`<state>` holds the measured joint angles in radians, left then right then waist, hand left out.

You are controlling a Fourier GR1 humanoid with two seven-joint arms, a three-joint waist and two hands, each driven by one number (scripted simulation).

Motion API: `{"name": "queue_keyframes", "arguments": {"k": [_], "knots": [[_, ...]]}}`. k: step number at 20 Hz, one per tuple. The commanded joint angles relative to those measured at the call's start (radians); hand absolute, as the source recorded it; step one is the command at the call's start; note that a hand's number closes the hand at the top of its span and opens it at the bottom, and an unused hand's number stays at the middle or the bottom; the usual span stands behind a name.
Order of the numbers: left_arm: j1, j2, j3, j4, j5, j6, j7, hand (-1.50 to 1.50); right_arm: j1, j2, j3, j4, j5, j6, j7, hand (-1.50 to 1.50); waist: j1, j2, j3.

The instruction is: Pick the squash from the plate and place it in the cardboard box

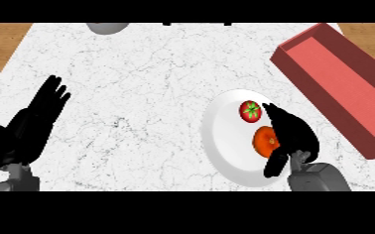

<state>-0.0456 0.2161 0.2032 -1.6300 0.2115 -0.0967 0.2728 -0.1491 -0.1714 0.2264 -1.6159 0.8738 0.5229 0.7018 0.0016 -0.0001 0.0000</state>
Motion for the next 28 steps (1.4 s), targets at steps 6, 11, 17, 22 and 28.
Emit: {"name": "queue_keyframes", "arguments": {"k": [6,11,17,22,28], "knots": [[-0.054,-0.012,-0.002,-0.047,0.008,0.022,0.089,0.00,0.031,-0.004,0.036,0.009,0.070,-0.092,-0.122,1.50,-0.002,0.000,0.000],[-0.022,-0.013,0.018,-0.022,-0.012,0.005,0.035,0.00,-0.011,0.001,0.004,0.079,0.093,-0.125,-0.191,1.50,0.000,0.000,0.000],[-0.006,-0.025,-0.002,-0.050,-0.017,-0.007,0.027,0.00,-0.294,-0.003,-0.059,0.365,0.077,-0.099,-0.292,1.50,0.014,0.003,0.000],[0.015,-0.018,0.025,-0.050,-0.012,-0.009,0.024,0.00,-0.388,0.045,-0.060,0.561,0.127,-0.206,-0.366,1.50,0.010,0.002,0.000],[0.019,-0.011,0.031,-0.016,-0.016,-0.039,-0.005,0.00,-0.373,0.016,-0.066,0.442,0.178,-0.220,-0.332,1.50,0.003,0.000,0.000]]}}
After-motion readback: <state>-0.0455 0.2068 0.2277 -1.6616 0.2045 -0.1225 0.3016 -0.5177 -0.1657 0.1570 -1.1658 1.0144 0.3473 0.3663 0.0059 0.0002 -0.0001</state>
